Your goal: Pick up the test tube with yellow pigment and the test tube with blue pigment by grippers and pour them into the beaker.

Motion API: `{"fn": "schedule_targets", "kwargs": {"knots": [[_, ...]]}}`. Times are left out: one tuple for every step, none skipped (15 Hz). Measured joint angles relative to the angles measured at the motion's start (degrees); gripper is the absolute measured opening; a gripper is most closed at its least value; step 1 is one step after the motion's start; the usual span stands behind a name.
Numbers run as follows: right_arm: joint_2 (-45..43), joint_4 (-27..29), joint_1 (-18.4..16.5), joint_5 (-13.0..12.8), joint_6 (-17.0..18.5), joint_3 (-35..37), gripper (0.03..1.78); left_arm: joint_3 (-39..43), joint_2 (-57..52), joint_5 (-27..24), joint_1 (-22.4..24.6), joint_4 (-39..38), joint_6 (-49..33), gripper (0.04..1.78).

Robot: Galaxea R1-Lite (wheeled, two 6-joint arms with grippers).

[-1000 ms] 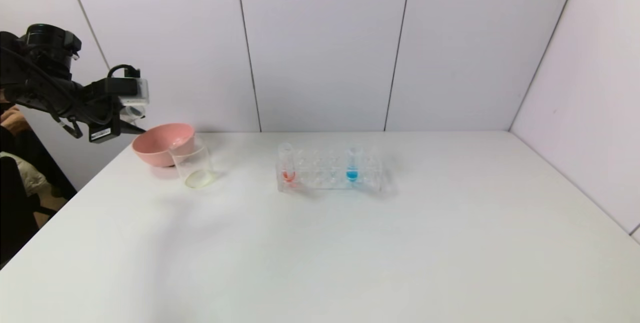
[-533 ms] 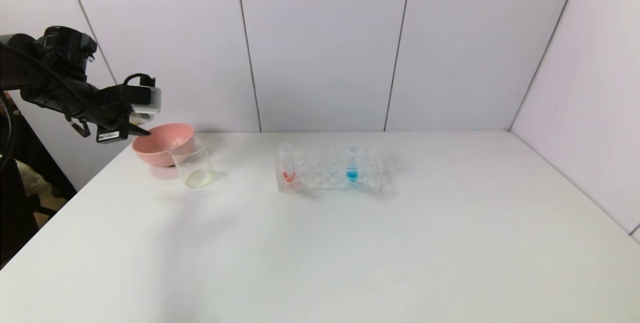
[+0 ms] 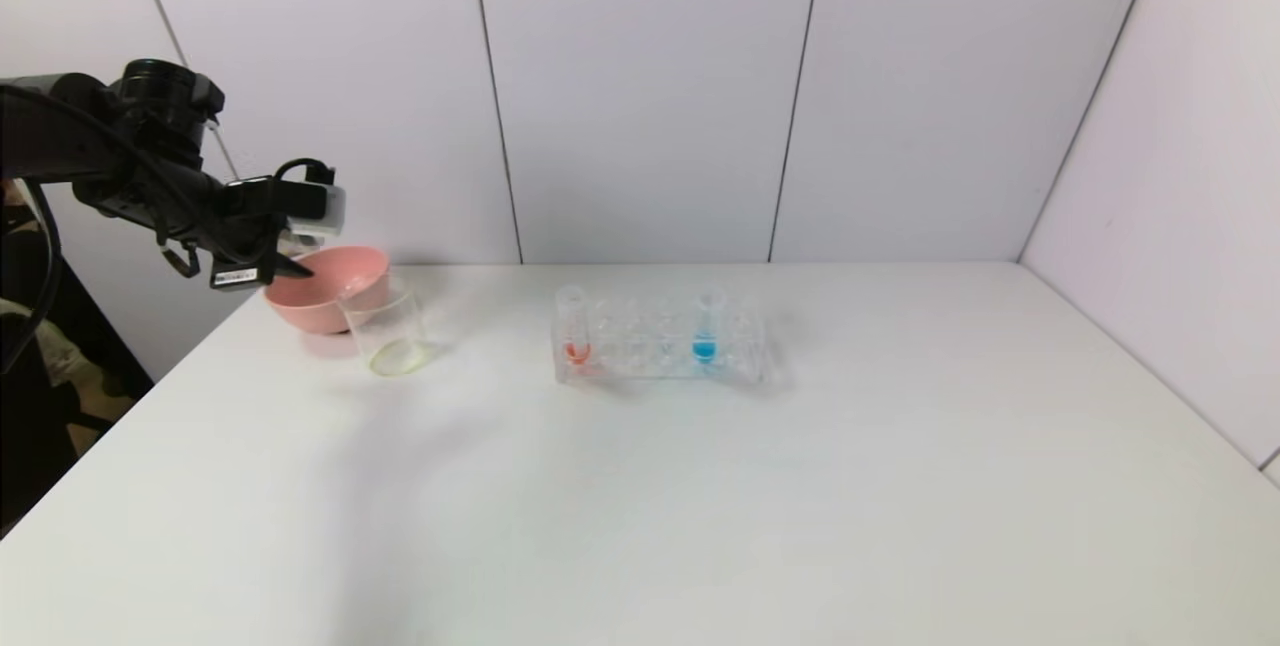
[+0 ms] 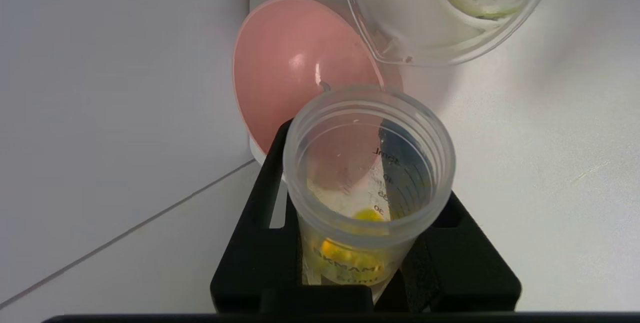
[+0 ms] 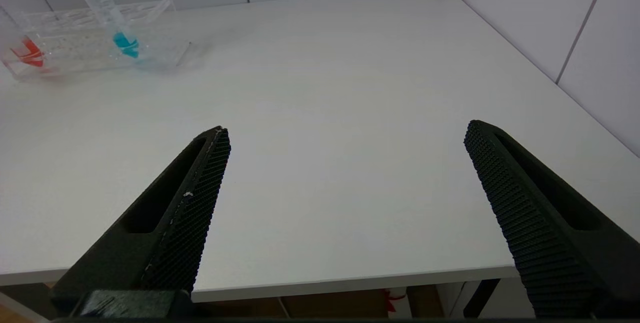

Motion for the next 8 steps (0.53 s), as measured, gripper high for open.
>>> {"fn": "schedule_targets", "kwargs": {"knots": [[0.0, 0.0, 0.0, 0.0, 0.0, 0.0, 1.71, 0.0, 0.1, 0.1, 0.0, -0.1, 0.0, 0.54], [0.0, 0.0, 0.0, 0.0, 0.0, 0.0, 1.71, -0.1, 0.1, 0.2, 0.0, -0.1, 0.0, 0.54], [0.0, 0.0, 0.0, 0.0, 0.0, 0.0, 1.71, -0.1, 0.1, 0.4, 0.0, -0.1, 0.0, 0.54], [0.0, 0.0, 0.0, 0.0, 0.0, 0.0, 1.71, -0.1, 0.1, 1.0, -0.1, -0.1, 0.0, 0.54], [0.0, 0.0, 0.0, 0.0, 0.0, 0.0, 1.71, -0.1, 0.2, 1.7, -0.4, -0.1, 0.0, 0.54], [0.0, 0.0, 0.0, 0.0, 0.0, 0.0, 1.71, -0.1, 0.2, 1.9, -0.5, -0.1, 0.0, 0.54], [0.0, 0.0, 0.0, 0.0, 0.0, 0.0, 1.71, -0.1, 0.2, 2.1, -0.7, -0.1, 0.0, 0.54], [0.0, 0.0, 0.0, 0.0, 0.0, 0.0, 1.71, -0.1, 0.2, 2.2, -0.9, -0.1, 0.0, 0.54]]}}
